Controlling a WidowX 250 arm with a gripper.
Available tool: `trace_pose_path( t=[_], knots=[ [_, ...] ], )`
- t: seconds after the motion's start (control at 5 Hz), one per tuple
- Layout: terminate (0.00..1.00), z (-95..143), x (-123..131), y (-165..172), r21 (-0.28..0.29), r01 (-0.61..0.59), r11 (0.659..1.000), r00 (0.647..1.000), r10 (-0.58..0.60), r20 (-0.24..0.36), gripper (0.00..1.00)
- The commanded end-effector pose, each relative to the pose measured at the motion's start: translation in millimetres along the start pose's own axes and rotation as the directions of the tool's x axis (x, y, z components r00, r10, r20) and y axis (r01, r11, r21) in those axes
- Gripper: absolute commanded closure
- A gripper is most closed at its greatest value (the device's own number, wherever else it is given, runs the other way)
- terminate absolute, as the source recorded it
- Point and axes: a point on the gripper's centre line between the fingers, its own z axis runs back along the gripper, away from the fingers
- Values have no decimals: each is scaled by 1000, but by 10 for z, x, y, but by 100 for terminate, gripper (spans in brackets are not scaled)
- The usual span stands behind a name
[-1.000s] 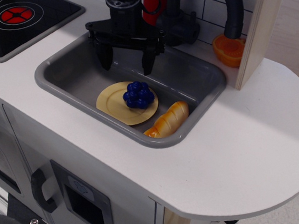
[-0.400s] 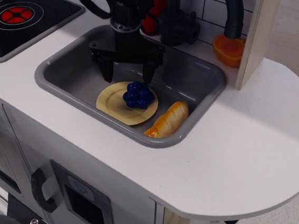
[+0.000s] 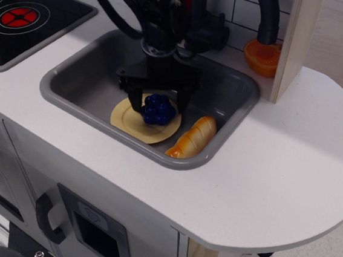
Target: Take blueberries off plate sink
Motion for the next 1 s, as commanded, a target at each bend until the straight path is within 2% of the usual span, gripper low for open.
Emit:
trace_pose_path(
  t=[0.0, 0.2, 0.4, 0.6, 0.8],
  knots=[
    [0, -5, 36, -106, 0, -38, 999, 999, 38, 28, 0],
    [0, -3, 40, -109, -2, -49, 999, 998, 50, 41, 0],
    [0, 42, 84, -81, -19, -58, 998, 996, 59, 66, 100],
    [0, 126, 122, -159, -45, -58, 997, 997, 60, 51, 100],
    [0, 370, 204, -142, -106, -90, 990, 992, 98, 80, 100]
  ],
)
